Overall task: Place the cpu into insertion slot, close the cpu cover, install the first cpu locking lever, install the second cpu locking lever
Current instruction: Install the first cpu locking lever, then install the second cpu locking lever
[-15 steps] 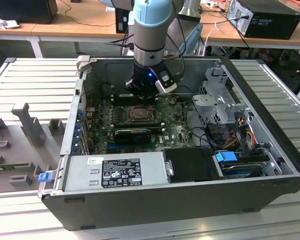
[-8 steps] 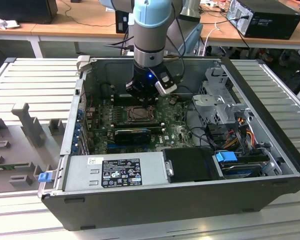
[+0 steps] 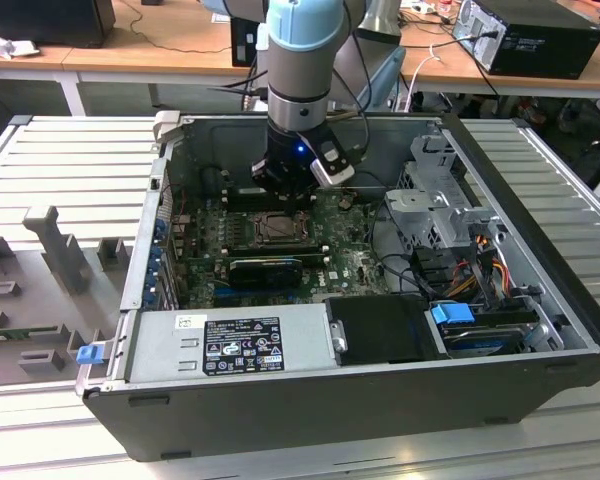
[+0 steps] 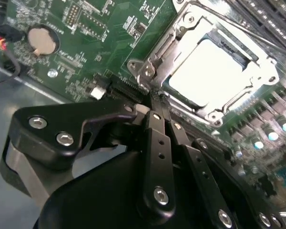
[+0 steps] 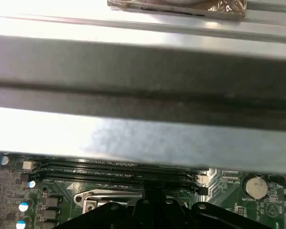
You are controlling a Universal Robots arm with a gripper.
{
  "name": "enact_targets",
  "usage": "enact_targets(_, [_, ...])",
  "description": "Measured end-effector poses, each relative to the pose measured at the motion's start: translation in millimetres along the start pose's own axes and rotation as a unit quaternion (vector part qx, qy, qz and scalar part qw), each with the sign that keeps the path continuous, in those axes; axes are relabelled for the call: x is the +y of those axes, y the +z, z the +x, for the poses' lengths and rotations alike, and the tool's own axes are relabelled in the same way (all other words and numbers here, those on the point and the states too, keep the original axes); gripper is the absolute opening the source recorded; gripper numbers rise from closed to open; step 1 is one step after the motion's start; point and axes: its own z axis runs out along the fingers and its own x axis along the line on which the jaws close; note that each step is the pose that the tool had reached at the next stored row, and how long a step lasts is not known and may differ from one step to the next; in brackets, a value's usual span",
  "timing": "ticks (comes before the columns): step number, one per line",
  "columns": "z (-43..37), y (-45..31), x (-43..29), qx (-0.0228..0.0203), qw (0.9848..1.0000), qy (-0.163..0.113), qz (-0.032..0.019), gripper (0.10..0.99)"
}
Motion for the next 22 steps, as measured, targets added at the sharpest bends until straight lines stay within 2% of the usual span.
enact_targets(2, [0.1, -2.4, -1.0, 0.0, 1.0, 0.0, 0.0, 0.106])
enact_targets(22, [1.5, -5.0, -20.6, 0.0, 1.0, 0.0, -0.0002, 0.106])
